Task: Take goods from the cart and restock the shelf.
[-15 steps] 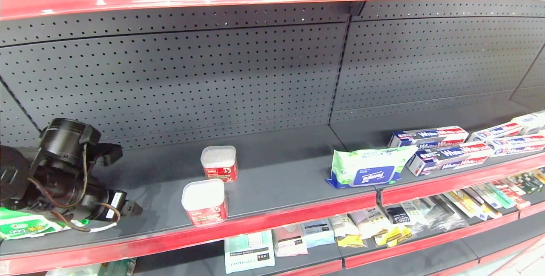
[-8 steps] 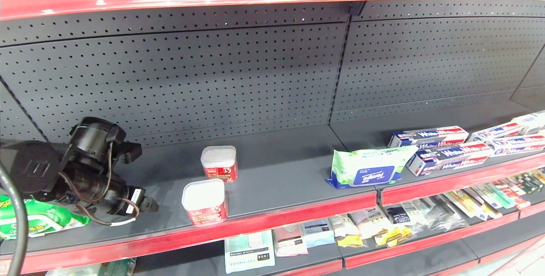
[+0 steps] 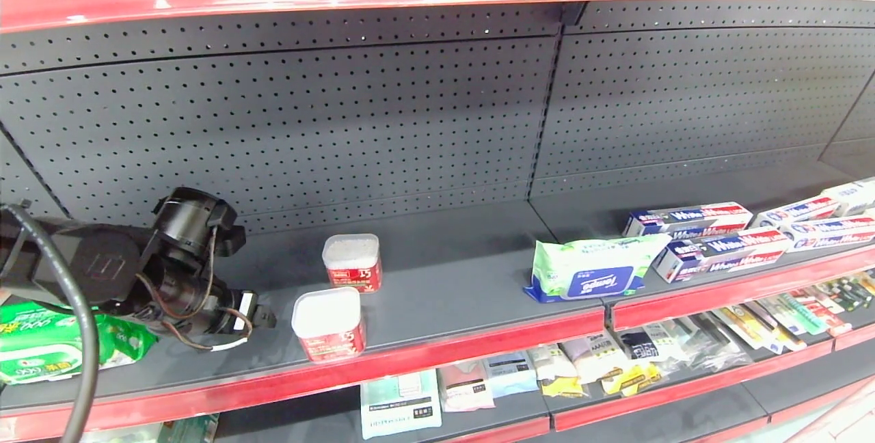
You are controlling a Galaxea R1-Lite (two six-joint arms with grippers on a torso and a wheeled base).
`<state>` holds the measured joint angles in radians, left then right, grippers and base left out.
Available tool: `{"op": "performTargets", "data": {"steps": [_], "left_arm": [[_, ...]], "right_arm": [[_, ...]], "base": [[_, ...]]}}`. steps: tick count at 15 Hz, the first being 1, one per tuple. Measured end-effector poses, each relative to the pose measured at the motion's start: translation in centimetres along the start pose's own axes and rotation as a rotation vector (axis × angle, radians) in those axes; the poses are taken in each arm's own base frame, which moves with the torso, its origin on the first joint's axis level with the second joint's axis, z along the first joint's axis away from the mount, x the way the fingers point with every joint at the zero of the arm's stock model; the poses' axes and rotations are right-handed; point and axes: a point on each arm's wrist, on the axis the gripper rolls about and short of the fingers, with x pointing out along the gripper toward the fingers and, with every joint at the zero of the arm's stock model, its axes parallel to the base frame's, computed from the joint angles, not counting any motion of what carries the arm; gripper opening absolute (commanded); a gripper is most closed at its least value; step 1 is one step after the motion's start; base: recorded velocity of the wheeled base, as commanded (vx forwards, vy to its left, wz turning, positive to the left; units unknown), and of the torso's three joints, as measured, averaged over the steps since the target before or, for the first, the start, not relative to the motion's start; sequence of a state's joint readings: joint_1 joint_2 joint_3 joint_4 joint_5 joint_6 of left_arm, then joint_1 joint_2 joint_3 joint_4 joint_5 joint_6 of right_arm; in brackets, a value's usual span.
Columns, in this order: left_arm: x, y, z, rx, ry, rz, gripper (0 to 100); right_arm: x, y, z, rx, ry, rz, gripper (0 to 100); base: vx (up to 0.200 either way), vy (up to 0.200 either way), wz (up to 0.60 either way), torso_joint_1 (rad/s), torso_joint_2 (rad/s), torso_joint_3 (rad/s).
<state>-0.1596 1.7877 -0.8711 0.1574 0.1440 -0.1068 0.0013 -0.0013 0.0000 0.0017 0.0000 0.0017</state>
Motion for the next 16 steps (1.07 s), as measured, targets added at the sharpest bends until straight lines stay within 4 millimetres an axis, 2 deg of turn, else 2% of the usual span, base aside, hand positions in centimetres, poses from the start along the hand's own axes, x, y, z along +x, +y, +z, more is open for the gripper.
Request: {"op": "performTargets", "data": {"steps": [5, 16], "left_arm": [[0.6, -1.2, 0.0, 0.009, 0.01, -0.005, 100], [1.3, -2.2, 0.7, 0.01, 0.011, -0.017, 100]], "right_arm": [[0.0, 0.0, 0.0, 0.0, 0.0, 0.0, 100], [0.0, 0.0, 0.0, 0.0, 0.0, 0.0, 100]], "base": [[0.0, 0.0, 0.0, 0.0, 0.0, 0.0], [0.0, 0.0, 0.0, 0.0, 0.0, 0.0]]}}
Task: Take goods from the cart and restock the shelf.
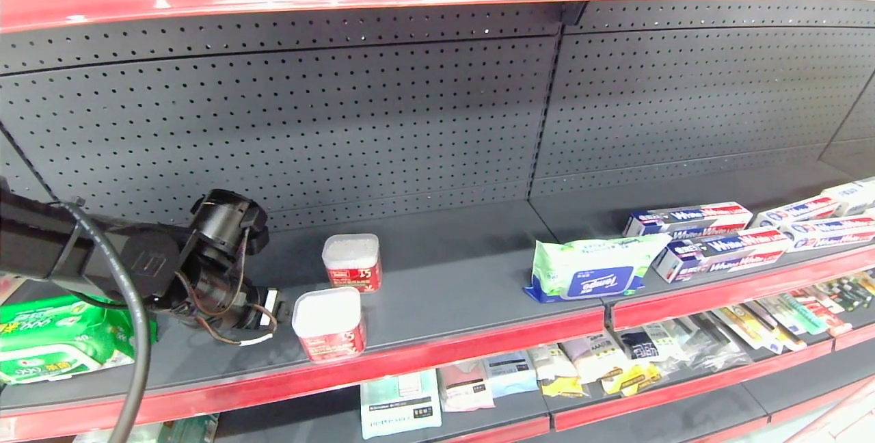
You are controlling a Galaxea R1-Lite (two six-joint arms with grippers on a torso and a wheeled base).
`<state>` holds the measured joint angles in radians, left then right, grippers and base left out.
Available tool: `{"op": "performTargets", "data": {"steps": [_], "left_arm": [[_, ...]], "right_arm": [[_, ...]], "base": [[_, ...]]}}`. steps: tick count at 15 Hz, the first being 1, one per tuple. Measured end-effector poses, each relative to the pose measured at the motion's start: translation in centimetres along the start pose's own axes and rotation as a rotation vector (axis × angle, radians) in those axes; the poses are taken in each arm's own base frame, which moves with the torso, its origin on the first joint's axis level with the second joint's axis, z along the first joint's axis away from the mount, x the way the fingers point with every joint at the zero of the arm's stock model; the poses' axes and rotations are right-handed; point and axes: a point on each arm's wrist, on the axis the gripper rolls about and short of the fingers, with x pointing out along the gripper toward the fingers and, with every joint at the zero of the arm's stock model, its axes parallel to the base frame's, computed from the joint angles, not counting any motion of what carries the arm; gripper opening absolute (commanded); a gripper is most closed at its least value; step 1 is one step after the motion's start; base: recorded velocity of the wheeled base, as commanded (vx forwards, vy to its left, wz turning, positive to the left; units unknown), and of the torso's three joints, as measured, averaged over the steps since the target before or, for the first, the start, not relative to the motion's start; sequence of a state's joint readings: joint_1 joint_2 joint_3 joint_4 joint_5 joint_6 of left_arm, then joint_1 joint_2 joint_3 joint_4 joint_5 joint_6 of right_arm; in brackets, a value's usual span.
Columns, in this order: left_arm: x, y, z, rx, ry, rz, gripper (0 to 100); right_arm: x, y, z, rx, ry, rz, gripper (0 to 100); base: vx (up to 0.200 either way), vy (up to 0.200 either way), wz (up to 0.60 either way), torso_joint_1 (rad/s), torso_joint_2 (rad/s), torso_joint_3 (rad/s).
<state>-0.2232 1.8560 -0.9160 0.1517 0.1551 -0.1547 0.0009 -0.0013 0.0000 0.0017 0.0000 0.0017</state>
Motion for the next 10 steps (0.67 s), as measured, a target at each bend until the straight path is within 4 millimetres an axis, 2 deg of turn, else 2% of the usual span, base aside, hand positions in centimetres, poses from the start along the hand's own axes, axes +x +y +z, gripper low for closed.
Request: {"op": "performTargets", "data": {"steps": [10], "left_arm": [[0.15, -0.93, 0.43, 0.02, -0.009, -0.013, 100]], "right_arm": [[0.0, 0.0, 0.0, 0.0, 0.0, 0.0, 100]], "base": [[0.0, 0.0, 0.0, 0.0, 0.0, 0.0]]}}
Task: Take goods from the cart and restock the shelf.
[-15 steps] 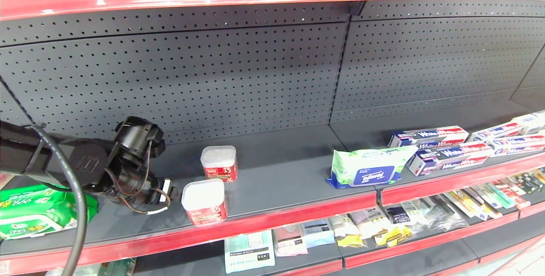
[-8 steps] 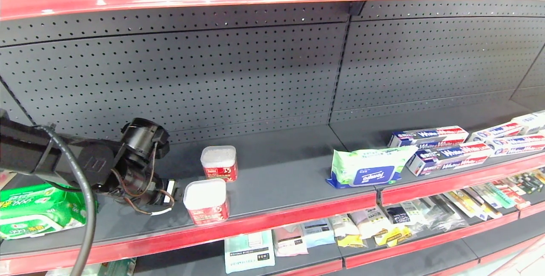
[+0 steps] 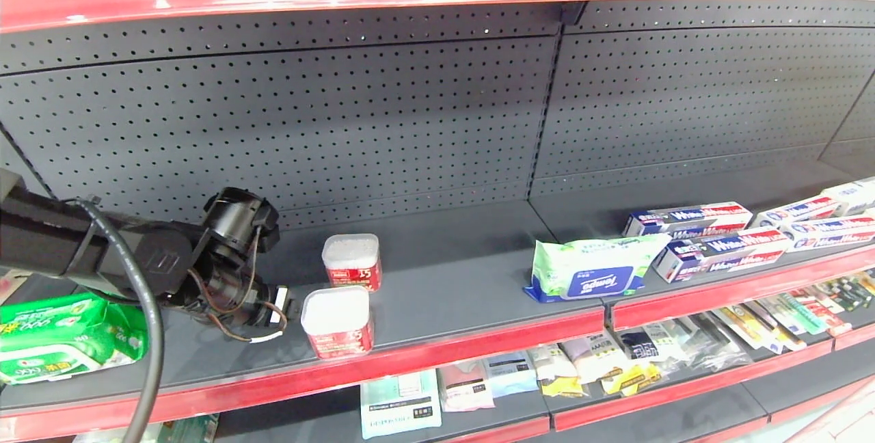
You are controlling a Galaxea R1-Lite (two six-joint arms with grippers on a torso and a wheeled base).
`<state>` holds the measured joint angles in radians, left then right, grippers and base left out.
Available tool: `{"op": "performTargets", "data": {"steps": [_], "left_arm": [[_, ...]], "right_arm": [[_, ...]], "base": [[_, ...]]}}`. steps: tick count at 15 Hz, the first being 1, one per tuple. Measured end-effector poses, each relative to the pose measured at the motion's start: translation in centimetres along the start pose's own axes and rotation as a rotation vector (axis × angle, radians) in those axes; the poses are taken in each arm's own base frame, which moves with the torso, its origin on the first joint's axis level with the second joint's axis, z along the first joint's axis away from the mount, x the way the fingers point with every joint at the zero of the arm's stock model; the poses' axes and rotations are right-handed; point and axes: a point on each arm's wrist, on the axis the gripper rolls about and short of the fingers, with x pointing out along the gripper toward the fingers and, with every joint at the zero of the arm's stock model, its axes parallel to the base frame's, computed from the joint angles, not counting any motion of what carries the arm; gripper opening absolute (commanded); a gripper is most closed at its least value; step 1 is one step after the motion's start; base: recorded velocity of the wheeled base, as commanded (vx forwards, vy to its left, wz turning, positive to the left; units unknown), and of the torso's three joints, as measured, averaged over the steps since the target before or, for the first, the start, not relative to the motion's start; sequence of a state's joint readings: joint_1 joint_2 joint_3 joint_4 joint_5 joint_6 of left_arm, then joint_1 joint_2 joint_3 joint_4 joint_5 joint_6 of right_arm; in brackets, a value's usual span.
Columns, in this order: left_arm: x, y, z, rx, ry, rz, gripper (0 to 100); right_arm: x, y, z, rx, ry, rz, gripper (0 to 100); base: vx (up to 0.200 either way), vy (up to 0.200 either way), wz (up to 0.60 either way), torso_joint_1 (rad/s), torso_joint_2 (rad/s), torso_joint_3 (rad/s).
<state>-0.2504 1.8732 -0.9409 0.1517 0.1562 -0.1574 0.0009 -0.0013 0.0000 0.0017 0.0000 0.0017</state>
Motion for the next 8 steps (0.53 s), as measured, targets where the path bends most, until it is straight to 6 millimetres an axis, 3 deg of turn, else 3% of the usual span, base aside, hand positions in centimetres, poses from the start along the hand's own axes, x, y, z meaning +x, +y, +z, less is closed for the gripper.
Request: {"op": "performTargets", "data": {"steps": [8], "left_arm": [[0.07, -0.47, 0.21, 0.011, -0.005, -0.004, 100]], "right_arm": [[0.0, 0.0, 0.0, 0.0, 0.0, 0.0, 100]], "base": [[0.0, 0.0, 0.0, 0.0, 0.0, 0.0]]}}
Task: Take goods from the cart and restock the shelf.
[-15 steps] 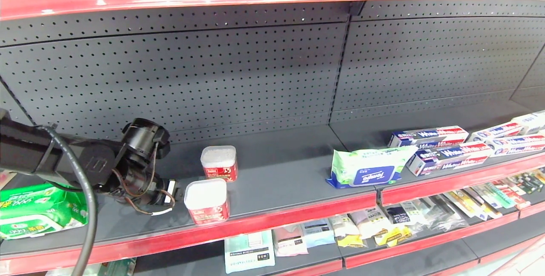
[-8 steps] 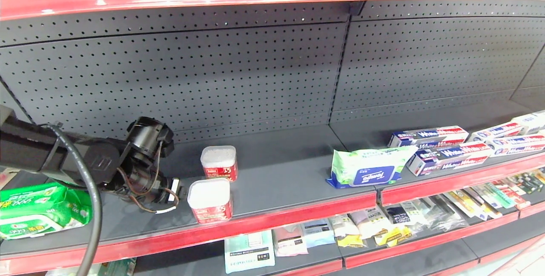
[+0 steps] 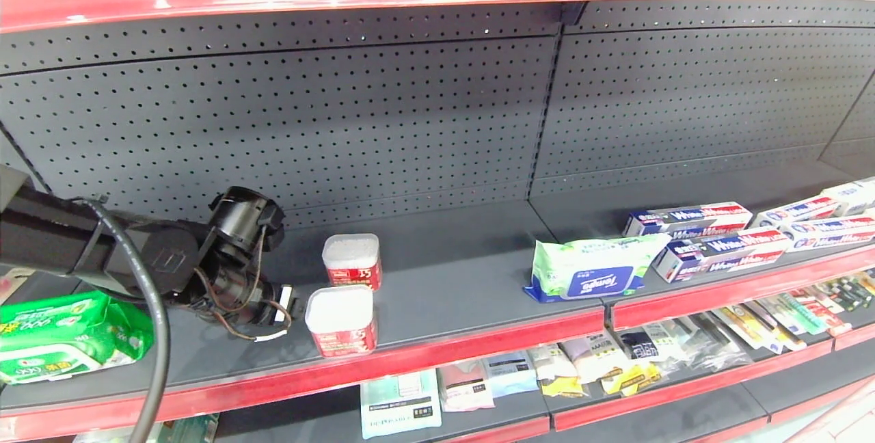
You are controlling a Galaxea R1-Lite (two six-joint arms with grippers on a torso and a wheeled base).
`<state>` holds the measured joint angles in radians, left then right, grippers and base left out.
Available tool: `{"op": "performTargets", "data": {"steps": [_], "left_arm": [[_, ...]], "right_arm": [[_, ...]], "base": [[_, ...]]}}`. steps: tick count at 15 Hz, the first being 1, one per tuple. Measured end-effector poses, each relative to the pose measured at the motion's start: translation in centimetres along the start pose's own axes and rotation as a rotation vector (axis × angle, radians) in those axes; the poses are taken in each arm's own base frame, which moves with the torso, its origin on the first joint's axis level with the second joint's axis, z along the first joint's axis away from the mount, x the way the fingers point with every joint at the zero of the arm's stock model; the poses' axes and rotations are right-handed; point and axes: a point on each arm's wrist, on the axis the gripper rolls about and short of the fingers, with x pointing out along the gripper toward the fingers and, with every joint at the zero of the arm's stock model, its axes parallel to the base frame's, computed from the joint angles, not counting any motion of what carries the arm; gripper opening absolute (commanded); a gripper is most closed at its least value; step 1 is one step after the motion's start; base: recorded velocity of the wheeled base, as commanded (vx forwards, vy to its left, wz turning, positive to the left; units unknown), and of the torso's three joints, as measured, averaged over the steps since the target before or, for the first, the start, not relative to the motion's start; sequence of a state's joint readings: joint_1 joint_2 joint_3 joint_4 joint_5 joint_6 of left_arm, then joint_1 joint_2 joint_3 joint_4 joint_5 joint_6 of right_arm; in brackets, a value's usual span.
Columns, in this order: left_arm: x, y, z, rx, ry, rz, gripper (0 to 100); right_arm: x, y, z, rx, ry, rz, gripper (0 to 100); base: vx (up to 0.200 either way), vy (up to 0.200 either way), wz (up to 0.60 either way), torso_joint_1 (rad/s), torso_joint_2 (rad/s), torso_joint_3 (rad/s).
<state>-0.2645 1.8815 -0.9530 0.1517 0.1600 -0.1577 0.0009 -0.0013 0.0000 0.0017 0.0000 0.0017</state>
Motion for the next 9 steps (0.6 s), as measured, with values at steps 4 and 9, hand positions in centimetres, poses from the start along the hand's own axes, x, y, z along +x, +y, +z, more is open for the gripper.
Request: {"op": "performTargets", "data": {"steps": [4, 9], "left_arm": [[0.04, -0.09, 0.01, 0.002, 0.001, -0.001, 100], [0.1, -0.2, 0.24, 0.003, -0.004, -0.003, 100]], "right_arm": [[0.0, 0.0, 0.0, 0.0, 0.0, 0.0, 100], [0.0, 0.0, 0.0, 0.0, 0.0, 0.0, 100]], "base": [[0.0, 0.0, 0.0, 0.0, 0.0, 0.0], [0.0, 0.0, 0.0, 0.0, 0.0, 0.0]]}}
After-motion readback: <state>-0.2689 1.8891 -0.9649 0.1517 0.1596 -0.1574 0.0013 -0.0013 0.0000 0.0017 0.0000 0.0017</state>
